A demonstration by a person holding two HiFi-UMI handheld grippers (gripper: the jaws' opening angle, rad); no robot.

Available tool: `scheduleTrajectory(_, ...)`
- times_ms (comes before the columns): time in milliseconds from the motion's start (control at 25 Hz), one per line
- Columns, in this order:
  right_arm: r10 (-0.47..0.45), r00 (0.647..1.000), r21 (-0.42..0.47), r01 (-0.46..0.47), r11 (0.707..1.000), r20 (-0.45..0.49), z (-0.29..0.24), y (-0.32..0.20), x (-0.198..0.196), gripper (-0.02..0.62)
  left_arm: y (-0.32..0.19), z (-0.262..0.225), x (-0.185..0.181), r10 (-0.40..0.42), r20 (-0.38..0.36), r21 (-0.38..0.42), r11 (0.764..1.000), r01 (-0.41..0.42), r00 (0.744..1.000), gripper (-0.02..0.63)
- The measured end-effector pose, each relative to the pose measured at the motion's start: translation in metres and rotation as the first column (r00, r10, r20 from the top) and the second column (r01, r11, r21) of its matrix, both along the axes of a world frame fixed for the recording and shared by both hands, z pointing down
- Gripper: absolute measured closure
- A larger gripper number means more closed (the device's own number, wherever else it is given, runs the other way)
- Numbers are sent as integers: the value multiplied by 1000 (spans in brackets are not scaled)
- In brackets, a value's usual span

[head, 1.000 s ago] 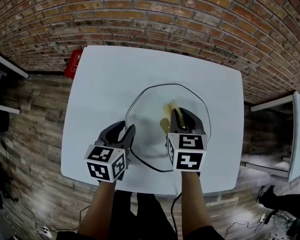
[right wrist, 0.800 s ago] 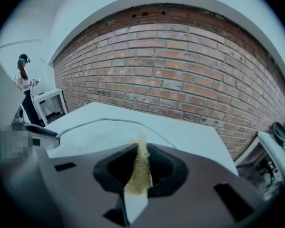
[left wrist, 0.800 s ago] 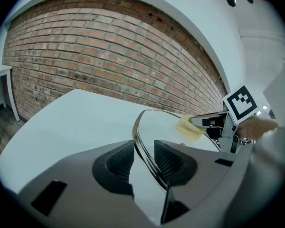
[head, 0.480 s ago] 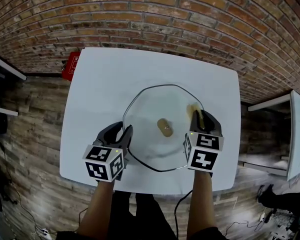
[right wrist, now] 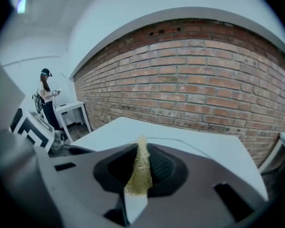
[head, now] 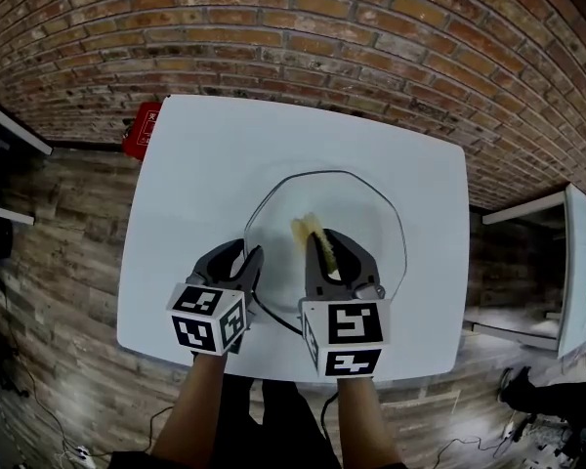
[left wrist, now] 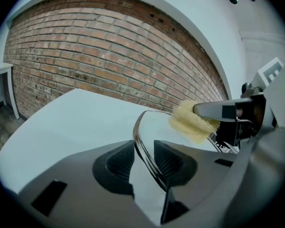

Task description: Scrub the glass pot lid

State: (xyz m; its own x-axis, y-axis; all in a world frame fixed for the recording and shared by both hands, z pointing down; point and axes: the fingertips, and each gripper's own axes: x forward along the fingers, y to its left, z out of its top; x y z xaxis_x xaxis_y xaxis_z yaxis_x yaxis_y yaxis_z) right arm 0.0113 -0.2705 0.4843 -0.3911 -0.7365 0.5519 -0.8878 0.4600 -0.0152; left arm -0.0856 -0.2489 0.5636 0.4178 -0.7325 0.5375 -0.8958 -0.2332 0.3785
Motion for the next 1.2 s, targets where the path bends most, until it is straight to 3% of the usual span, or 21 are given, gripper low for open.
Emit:
scheduleTrajectory(200,-77,996,-61,79,995,34,21,8,-45,537,-2,-1,1,1,-12,2,1000,-1,1000,474)
scheduleTrajectory(440,-86,996,-119,85,989,-4,41,11,-44,537,1,1,-4,5,-14,-4,1000,-5,1000,474)
scheduleTrajectory(920,67,976,-135,-96,986,-208,52,1,60,537,-8,0,-3,-13,-12,7,1000,13,1000,485)
scheduleTrajectory(1200,172,938,-107,-213,971,-300,52,-6,116,537,-8,1,-3,-11,-4,9,1000,11,1000,485)
